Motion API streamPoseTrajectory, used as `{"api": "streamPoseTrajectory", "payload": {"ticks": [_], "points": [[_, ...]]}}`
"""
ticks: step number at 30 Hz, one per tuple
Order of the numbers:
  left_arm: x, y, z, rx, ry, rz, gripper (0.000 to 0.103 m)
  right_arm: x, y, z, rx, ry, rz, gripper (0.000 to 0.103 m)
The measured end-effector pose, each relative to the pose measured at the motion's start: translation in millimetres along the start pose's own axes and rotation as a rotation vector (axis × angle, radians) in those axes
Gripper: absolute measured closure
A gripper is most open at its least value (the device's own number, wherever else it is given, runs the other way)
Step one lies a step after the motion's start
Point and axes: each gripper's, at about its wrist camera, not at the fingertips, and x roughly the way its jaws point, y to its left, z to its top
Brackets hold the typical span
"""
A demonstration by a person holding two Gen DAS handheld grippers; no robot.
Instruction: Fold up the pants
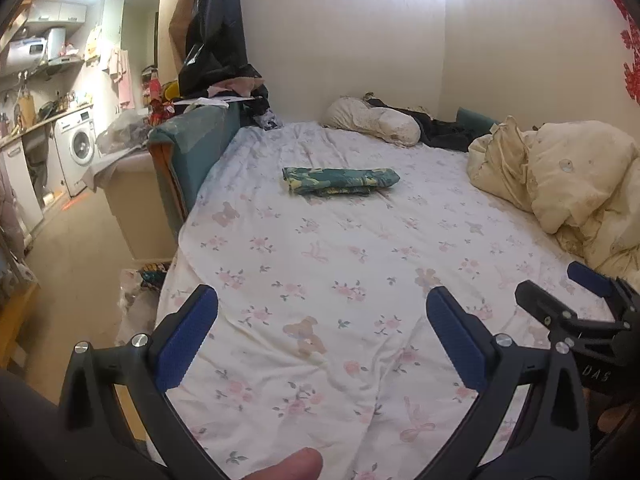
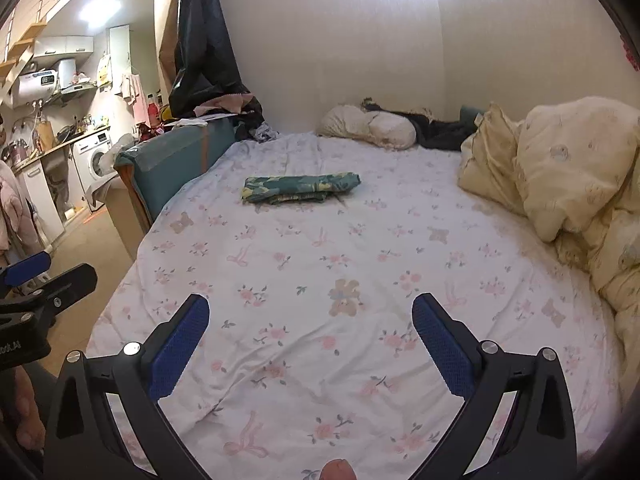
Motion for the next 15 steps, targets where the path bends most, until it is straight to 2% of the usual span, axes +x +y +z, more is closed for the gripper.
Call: {"api": "streamPoseTrajectory", "payload": {"ticks": [15], "points": [[1.5,2.2,-0.8,0.0,0.001,0.011,0.0,1.9,-1.7,0.2,0.013,0.005,-0.008,0.0]]}}
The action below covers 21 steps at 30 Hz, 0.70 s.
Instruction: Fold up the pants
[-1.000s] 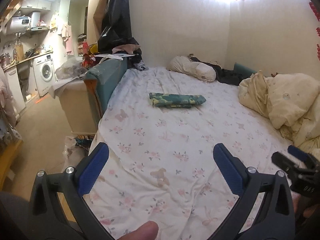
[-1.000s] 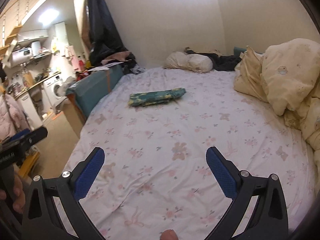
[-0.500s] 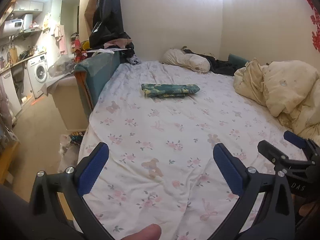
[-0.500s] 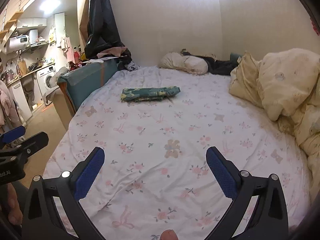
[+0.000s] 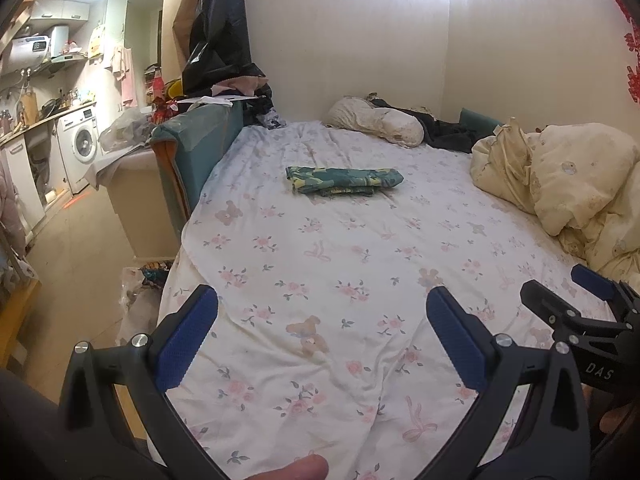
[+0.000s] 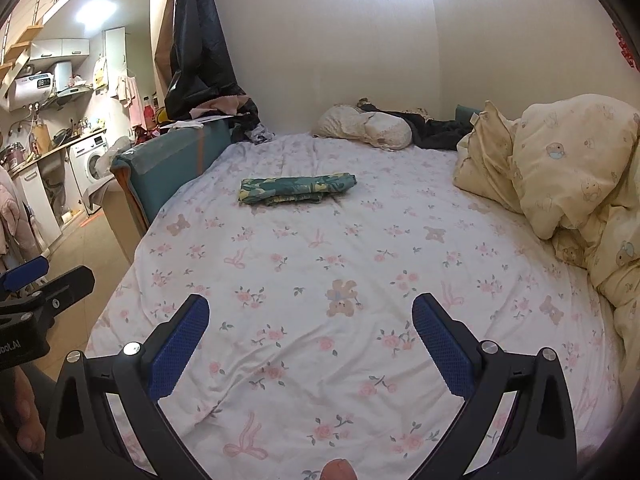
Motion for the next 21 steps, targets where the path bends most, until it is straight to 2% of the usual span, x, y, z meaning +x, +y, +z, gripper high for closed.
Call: {"api": "streamPoseTrajectory", "payload": {"ticks": [21], "points": [[3.7,0.6,-5.8,0.007,0.012,0.013,0.0,0.0,1.1,-3.8,0.013,0.009,0.002,0.0]]}}
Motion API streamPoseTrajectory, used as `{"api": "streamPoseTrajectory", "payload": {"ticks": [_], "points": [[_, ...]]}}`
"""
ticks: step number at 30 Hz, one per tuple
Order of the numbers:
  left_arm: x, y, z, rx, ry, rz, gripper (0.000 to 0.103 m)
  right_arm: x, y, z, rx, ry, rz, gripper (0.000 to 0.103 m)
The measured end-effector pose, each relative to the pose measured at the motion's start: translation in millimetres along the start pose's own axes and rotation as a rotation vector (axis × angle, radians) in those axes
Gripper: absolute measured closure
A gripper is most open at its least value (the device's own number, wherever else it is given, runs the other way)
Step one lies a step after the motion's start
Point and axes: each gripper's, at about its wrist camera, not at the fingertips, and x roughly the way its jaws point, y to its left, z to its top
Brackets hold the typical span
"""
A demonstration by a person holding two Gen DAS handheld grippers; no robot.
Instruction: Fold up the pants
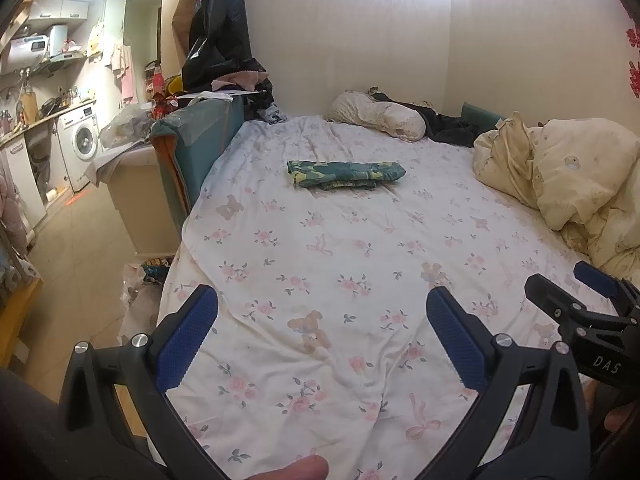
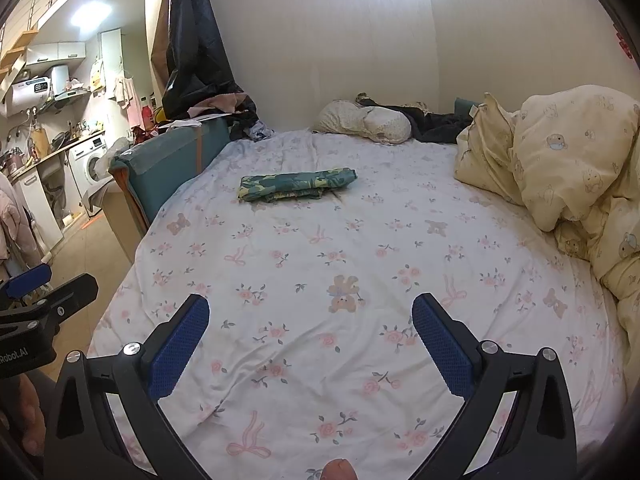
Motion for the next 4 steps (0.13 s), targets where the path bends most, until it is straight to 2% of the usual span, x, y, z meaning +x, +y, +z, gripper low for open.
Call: {"api": "streamPoseTrajectory", "payload": {"ticks": [4], "points": [[-1.9,-0.7,-2.2,0.01,-0.015,0.0,0.0,-1.0,1.3,-0.8,-0.001,-0.001,-0.002,0.0]]}}
